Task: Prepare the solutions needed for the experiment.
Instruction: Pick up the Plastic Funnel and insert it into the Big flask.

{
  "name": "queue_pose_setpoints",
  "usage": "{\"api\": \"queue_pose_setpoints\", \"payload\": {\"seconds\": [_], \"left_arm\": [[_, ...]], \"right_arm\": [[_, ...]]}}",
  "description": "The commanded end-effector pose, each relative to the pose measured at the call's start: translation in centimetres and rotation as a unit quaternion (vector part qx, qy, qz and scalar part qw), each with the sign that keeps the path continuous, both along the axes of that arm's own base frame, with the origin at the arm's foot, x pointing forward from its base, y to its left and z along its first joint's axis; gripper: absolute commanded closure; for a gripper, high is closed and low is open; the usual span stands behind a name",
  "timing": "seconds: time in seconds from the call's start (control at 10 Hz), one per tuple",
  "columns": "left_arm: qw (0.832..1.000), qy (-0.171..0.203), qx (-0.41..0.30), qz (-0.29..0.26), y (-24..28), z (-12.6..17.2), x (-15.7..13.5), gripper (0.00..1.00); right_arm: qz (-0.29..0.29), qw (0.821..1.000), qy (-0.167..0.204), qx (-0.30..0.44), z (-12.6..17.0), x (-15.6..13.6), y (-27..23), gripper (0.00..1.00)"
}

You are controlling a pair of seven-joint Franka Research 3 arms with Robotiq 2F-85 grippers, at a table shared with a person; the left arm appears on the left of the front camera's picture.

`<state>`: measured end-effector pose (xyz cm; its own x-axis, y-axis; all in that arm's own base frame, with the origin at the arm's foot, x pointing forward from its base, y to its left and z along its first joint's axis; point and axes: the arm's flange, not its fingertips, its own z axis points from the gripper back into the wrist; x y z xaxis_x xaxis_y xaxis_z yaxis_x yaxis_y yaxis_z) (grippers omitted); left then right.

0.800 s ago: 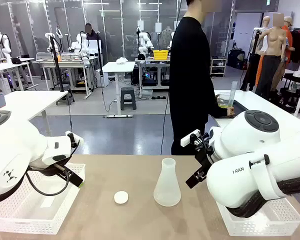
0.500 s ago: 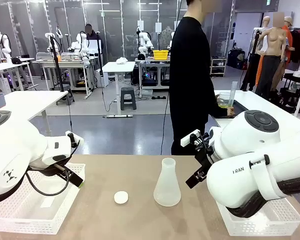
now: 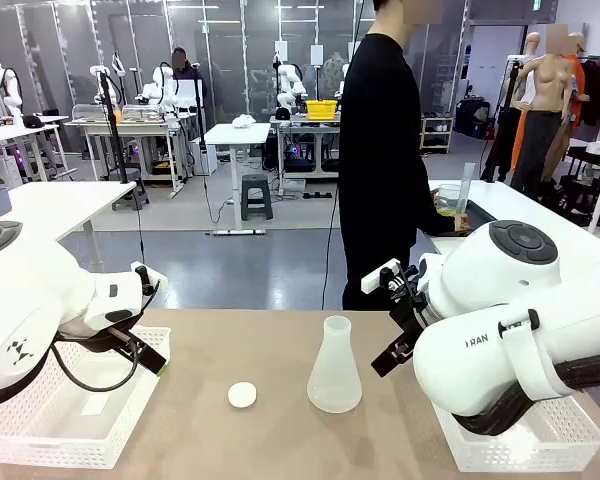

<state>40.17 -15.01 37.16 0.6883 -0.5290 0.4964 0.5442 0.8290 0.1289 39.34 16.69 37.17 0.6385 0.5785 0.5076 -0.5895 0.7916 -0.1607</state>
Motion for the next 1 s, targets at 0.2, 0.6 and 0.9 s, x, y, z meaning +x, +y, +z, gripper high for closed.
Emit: {"api": "queue_pose_setpoints", "payload": {"seconds": [0.2,0.6,0.9], "left_arm": [[1.000,0.000,0.000,0.000,0.01,0.00,0.01,0.00],[1.000,0.000,0.000,0.000,0.01,0.00,0.01,0.00],[1.000,0.000,0.000,0.000,0.01,0.00,0.01,0.00]], "right_arm": [[-0.001,1.000,0.000,0.001,0.00,0.00,0.00,0.00],[-0.001,1.000,0.000,0.001,0.00,0.00,0.00,0.00],[-0.001,1.000,0.000,0.001,0.00,0.00,0.00,0.00]]}}
